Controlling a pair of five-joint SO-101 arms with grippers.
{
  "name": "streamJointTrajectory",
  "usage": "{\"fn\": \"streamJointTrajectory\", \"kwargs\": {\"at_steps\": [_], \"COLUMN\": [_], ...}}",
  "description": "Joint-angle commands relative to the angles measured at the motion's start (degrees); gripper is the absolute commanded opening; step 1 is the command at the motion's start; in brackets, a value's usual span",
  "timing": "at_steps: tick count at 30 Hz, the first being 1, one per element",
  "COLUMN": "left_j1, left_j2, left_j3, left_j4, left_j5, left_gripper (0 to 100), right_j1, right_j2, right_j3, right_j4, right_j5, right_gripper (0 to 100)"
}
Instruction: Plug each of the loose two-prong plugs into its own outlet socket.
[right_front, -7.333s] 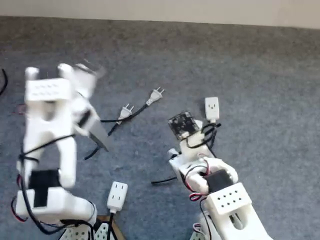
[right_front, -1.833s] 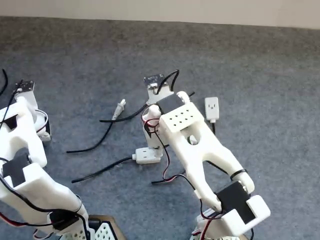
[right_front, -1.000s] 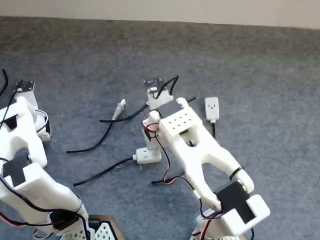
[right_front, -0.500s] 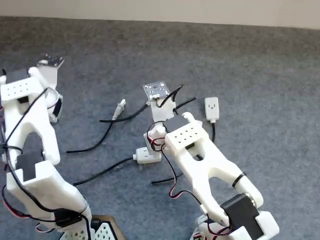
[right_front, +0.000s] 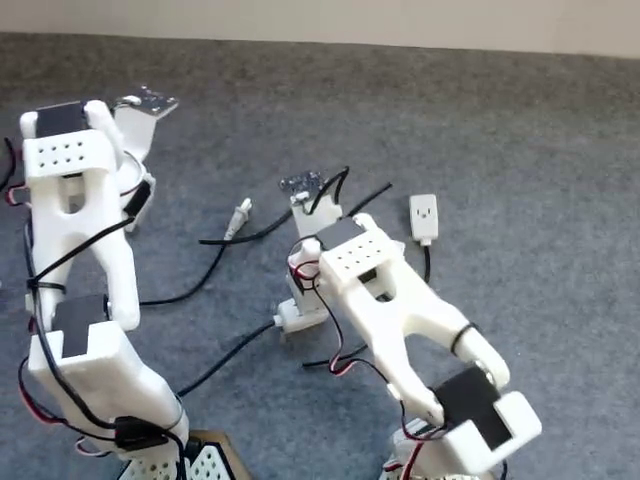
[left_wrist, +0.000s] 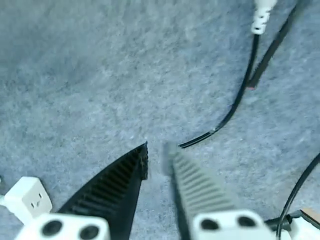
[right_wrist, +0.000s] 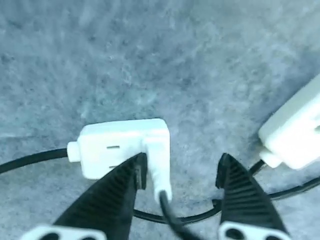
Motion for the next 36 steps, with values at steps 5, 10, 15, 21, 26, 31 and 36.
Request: {"fn": "streamJointTrajectory", "kwargs": {"at_steps": [5,10,15,21,26,31,36], "left_j1": [6.11,12.79,21.58,29.76,36.97,41.98,45.58], "left_j2": [-8.66,-20.00,-32.31,-43.12,-44.97,-44.88,-42.86], "left_j3": [-1.36,9.80,29.49,53.58,63.87,66.51,67.21], "left_j4": [0.88,0.62,-9.49,-29.98,-40.97,-48.00,-50.20], "left_j5": [-2.20,-10.11,-11.16,-11.08,-10.02,-5.63,-4.13], "left_gripper": [25,25,25,25,25,25,25], "right_j1": [1.63,7.78,12.09,16.04,16.40,16.31,16.31], "right_j2": [-27.47,-44.00,-58.42,-68.70,-71.60,-71.78,-71.78], "right_j3": [-4.62,0.31,21.23,46.55,52.18,53.14,53.14], "right_j4": [8.04,12.62,4.09,-9.89,-15.16,-16.48,-16.48], "right_j5": [5.19,9.76,11.69,11.69,11.78,11.78,11.69], "right_gripper": [22.4,22.4,22.4,22.4,22.4,22.4,22.4]}}
